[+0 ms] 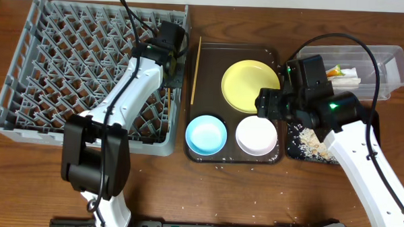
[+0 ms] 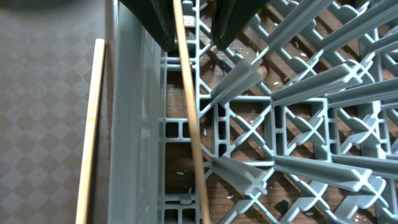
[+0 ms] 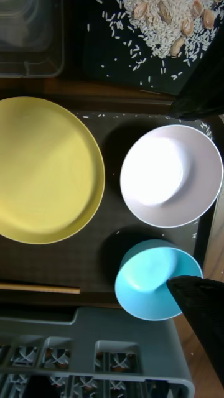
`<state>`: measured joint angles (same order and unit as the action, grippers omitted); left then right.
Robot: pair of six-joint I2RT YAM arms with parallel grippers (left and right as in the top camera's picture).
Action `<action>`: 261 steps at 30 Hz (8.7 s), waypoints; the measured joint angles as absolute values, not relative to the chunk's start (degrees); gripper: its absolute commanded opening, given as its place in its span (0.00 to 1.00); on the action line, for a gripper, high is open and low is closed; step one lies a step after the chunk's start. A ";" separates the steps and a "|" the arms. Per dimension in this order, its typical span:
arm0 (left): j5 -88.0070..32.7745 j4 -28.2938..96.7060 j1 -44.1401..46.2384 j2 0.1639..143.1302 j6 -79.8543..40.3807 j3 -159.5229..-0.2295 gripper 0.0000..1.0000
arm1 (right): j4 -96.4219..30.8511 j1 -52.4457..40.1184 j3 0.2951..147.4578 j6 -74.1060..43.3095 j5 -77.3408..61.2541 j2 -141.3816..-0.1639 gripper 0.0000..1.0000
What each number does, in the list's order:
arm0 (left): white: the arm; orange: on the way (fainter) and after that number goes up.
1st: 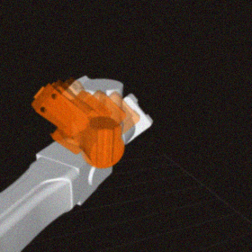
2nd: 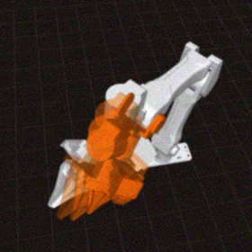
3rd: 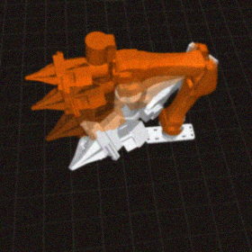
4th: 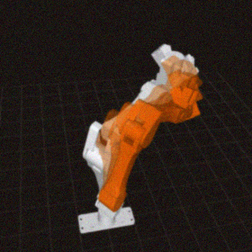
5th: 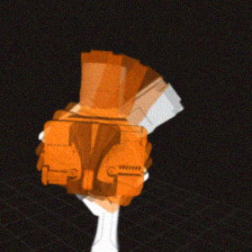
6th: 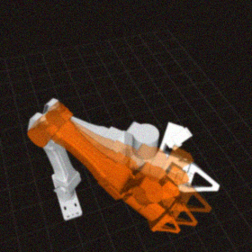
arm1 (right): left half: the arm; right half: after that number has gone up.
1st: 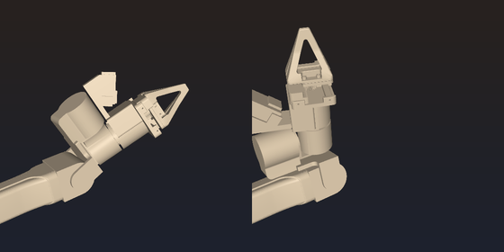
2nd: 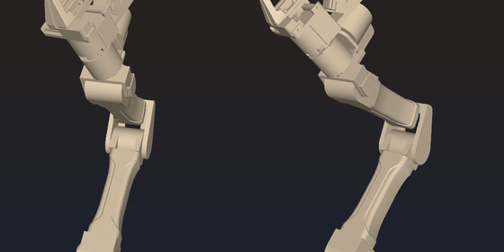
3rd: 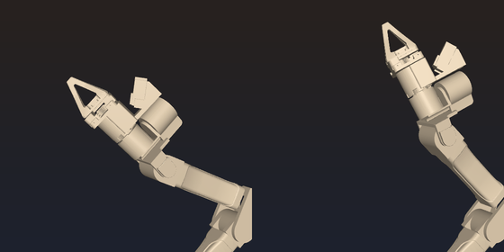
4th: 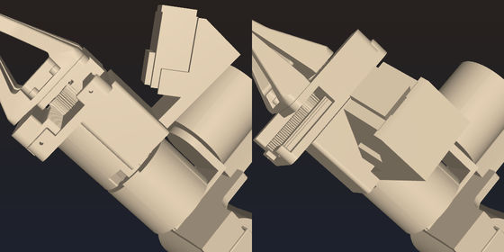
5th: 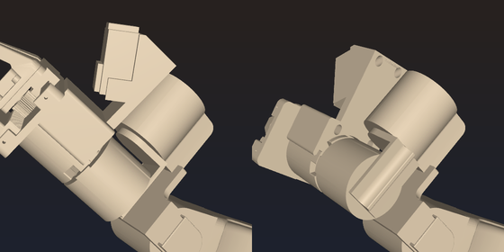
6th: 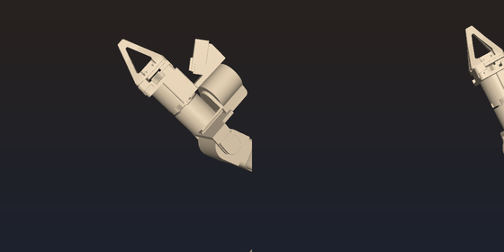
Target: Sort waste into correct bins and load items into the dishwasher
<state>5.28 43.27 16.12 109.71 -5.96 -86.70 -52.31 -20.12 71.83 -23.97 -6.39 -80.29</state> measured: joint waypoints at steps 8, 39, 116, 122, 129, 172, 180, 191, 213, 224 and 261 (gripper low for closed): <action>-0.95 40.18 17.28 100.95 -6.48 -86.89 0.24 | -52.31 -20.12 71.83 -23.97 -6.39 -80.29 0.78; 12.34 18.50 25.98 126.45 -5.93 -88.01 0.38 | -52.05 -20.12 71.83 -24.14 -6.39 -80.29 0.78; -8.08 52.93 16.25 84.51 -9.69 -85.14 0.46 | -52.03 -20.12 71.83 -21.63 -6.42 -80.29 0.66; -15.27 55.94 17.96 83.29 -9.72 -85.14 0.46 | -52.93 -20.12 71.83 -21.47 -5.72 -80.29 0.67; -17.78 51.13 26.79 90.24 -9.82 -85.08 0.46 | -53.25 -16.05 71.83 -28.71 -0.38 -80.29 0.73; -10.63 31.42 43.62 119.57 -8.73 -81.65 0.07 | -59.09 5.67 71.83 -26.46 -12.29 -80.31 0.99; -10.22 35.55 43.55 117.40 -8.75 -81.60 0.07 | -59.11 5.67 71.83 -26.46 -12.32 -80.31 0.99; 10.44 44.62 39.75 92.79 -9.02 -83.81 0.07 | -59.11 5.67 71.83 -26.46 -12.45 -80.31 0.99; 60.47 44.03 17.47 94.61 -5.45 -77.14 0.07 | -59.11 5.67 71.83 -26.46 -12.45 -80.31 0.99; 71.64 34.48 16.16 106.52 -4.62 -76.84 0.08 | -59.11 5.67 71.83 -26.46 -12.45 -80.34 0.99; 38.83 38.02 28.95 98.43 -5.58 -76.73 0.15 | -59.11 5.67 71.83 -26.44 -12.45 -80.36 0.99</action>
<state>38.83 38.02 28.95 98.43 -5.58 -76.73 -59.11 5.67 71.83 -26.44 -12.45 -80.36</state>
